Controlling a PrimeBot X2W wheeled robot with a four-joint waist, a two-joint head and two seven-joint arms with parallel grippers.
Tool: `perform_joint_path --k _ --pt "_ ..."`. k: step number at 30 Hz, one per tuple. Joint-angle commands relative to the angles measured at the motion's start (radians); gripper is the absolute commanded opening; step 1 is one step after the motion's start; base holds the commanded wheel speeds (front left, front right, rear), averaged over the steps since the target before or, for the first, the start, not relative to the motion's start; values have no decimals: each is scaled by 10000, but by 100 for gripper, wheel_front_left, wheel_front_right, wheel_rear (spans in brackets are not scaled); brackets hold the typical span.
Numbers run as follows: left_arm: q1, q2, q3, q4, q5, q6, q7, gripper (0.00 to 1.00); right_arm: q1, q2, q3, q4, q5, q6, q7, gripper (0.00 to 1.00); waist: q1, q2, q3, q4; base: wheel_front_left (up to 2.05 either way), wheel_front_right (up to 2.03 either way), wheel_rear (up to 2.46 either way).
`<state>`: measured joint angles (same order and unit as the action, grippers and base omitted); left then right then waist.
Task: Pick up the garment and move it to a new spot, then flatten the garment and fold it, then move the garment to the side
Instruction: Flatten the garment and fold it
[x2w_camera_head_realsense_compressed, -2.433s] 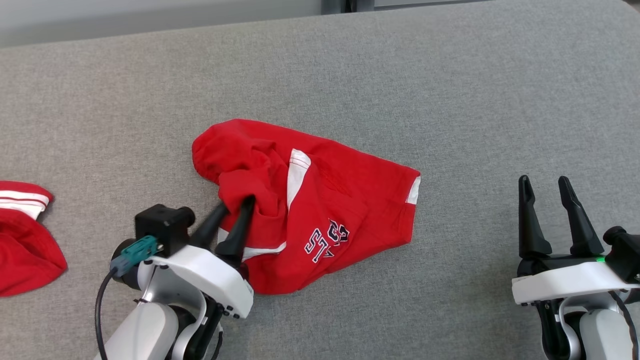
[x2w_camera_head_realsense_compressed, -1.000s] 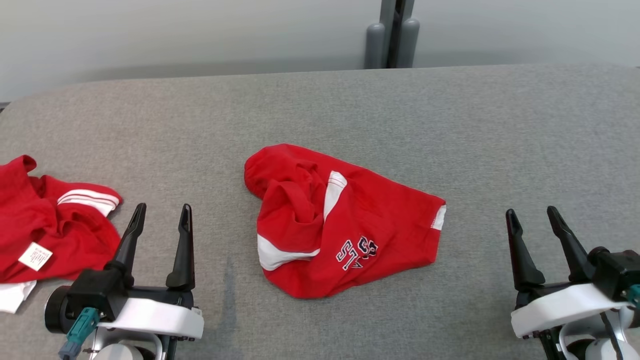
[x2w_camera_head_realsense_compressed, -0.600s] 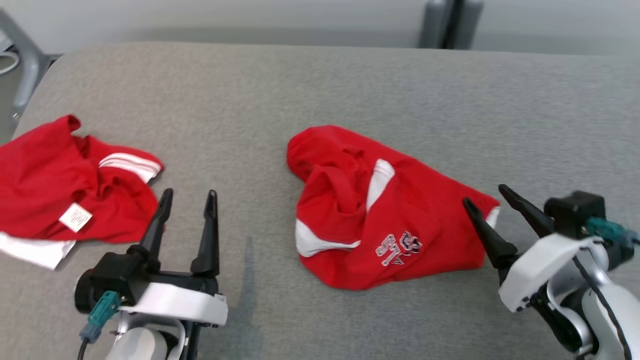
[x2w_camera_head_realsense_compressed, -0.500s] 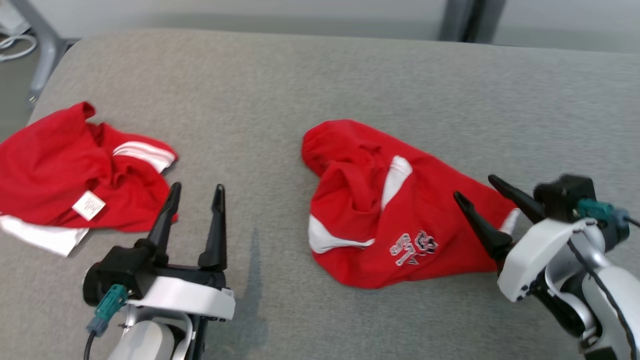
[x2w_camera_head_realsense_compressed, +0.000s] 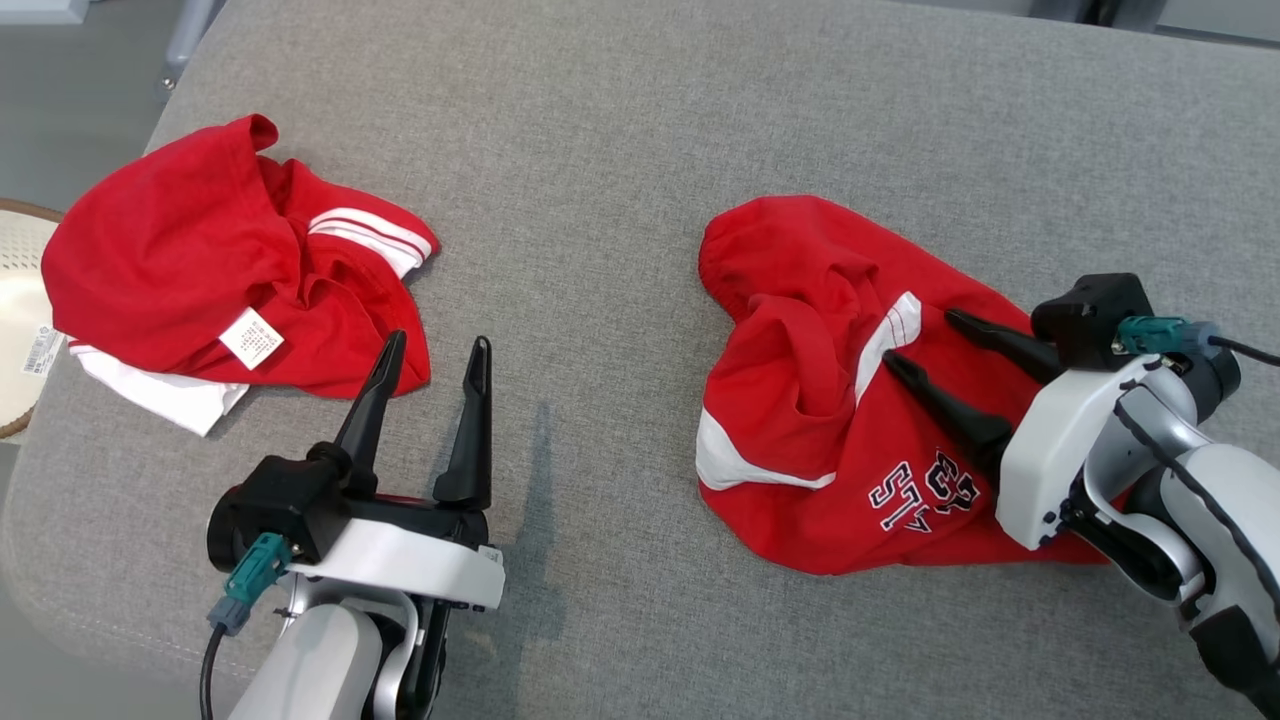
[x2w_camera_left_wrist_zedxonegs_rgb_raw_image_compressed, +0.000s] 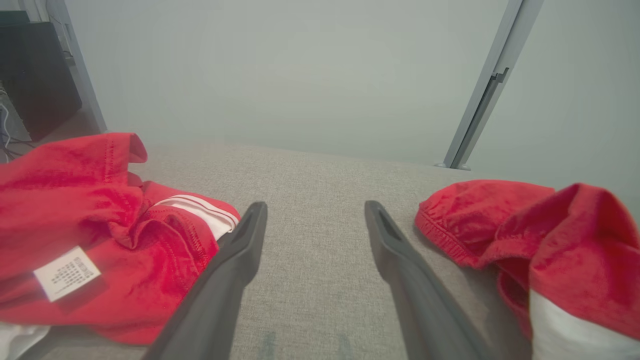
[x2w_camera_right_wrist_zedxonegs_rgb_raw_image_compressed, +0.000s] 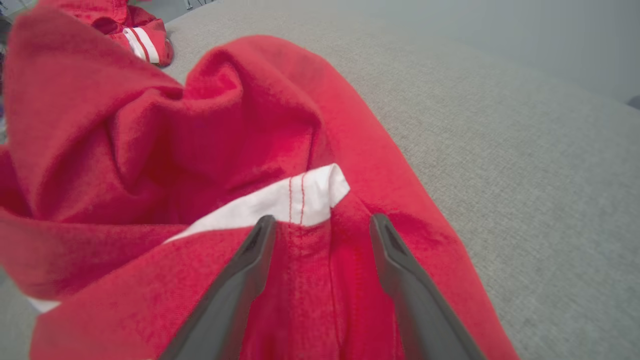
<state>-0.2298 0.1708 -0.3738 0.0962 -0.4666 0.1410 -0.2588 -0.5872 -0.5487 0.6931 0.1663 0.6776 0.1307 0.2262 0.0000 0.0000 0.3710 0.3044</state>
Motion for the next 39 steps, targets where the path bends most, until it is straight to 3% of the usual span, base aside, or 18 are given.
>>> perform_joint_path --k 1,11,14,18,19,21,31,39 --pt "-151 -62 119 17 129 -79 -55 100 -236 -152 134 -6 198 1 -258 0 0 0 79 19 0 0 0" --pt "-106 -231 633 137 543 -327 -51 100 -247 -605 700 -466 1211 1 -1224 0 0 0 61 -583 0 0 0" --pt "-84 -229 740 173 647 -356 -50 100 -79 -763 464 -502 1115 1 -1686 0 0 0 8 -774 0 0 0" --pt "-29 -189 907 176 737 -408 -51 100 301 -481 -377 -332 789 1 -2559 0 0 0 -126 -1065 0 0 0" --pt "-5 -179 932 182 743 -419 -51 100 446 -368 -712 -231 654 1 -2782 22 0 0 -170 -1142 0 0 0" --pt "43 -133 997 175 782 -415 -51 100 776 0 -1345 -115 340 3 -3217 100 0 0 -268 -1313 0 0 0" --pt "265 158 1074 53 870 -291 60 100 2637 2286 -5019 -335 -2371 1 -4513 100 0 0 -892 -2145 0 0 0" --pt "715 460 1124 -124 834 -142 339 100 4158 3464 -6074 -1219 -3713 1 -4299 100 0 0 -1508 -2684 0 0 0"
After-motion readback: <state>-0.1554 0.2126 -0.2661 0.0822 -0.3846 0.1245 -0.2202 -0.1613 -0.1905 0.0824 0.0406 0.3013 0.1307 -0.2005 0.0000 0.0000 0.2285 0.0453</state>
